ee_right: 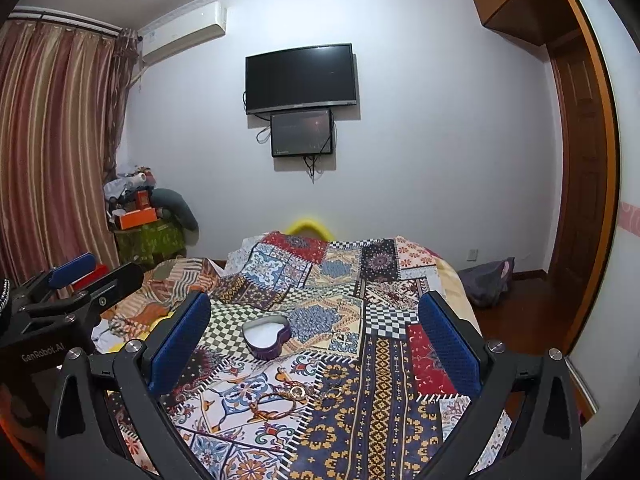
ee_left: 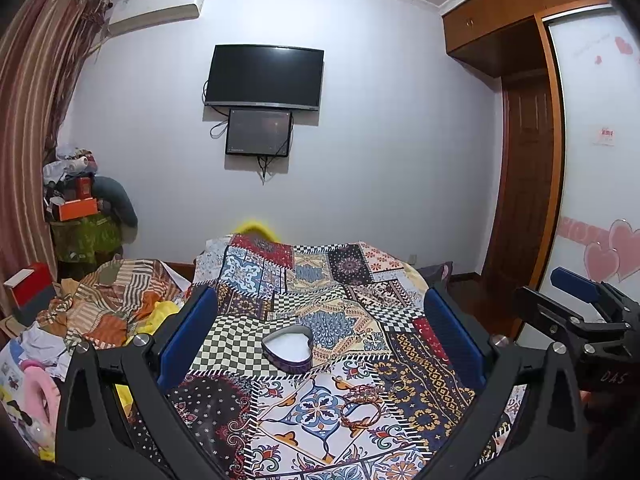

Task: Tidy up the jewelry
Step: 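Grasp the orange beaded bracelet with the left tool while the right tool grasps a silver pendant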

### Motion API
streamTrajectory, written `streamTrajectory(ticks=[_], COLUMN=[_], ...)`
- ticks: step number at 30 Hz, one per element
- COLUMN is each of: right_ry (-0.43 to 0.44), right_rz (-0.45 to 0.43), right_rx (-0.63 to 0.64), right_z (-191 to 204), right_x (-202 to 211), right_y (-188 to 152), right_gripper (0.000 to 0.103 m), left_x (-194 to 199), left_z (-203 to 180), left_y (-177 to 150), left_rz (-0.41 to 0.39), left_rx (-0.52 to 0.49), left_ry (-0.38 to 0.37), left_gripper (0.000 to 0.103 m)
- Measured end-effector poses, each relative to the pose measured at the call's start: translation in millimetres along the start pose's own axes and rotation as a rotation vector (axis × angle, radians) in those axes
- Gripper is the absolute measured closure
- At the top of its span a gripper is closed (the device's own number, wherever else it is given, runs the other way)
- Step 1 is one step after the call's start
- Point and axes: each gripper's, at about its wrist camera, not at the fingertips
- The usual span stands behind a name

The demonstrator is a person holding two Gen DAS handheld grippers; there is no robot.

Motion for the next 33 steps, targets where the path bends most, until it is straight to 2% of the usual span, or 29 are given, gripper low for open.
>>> streamTrajectory(ticks=[7, 15, 19, 21, 23, 27, 30, 33], right_ry=[-0.036, -0.066, -0.056, -0.038, -0.03, 0.004, 0.053, 0.086], right_rz=[0.091, 0.221, 0.281, 0.322, 0.348, 0.41, 0.45, 0.484], right_rx=[0.012, 0.026, 0.064, 0.073, 0.08, 0.098, 0.077, 0.068], right_z=[-14, -30, -31, -33, -34, -36, -38, -38], right_x=[-27, -64, -78, -88, -94, -103, -110, -118], right_y=[-24, -56, -73, -83, -91, -104, -110, -116], right_gripper=[0.0, 0.0, 0.0, 0.0, 0.0, 0.01, 0.018, 0.03], left_x=[-30, -82, -108, -119, -126, -136, -140, -145], left_z=[5, 17, 22, 25, 27, 27, 23, 17], left_y=[-21, -75, -108, -123, -135, -153, -159, -161], left_rz=[0.08, 0.271, 0.385, 0.444, 0.488, 0.561, 0.58, 0.589], left_rx=[0.011, 0.059, 0.055, 0.058, 0.069, 0.077, 0.076, 0.085], left_ry=[-0.003, 0.029, 0.05, 0.034, 0.023, -0.003, -0.018, -0.048], left_gripper=[0.0, 0.001, 0.013, 0.013, 0.019, 0.027, 0.034, 0.046])
Point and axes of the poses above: each gripper's, at about its wrist camera, not at the fingertips, and x roughly against the way its jaws point, z to its left, y to its top, and after that the axes turned 9 degrees about -z, right-handed
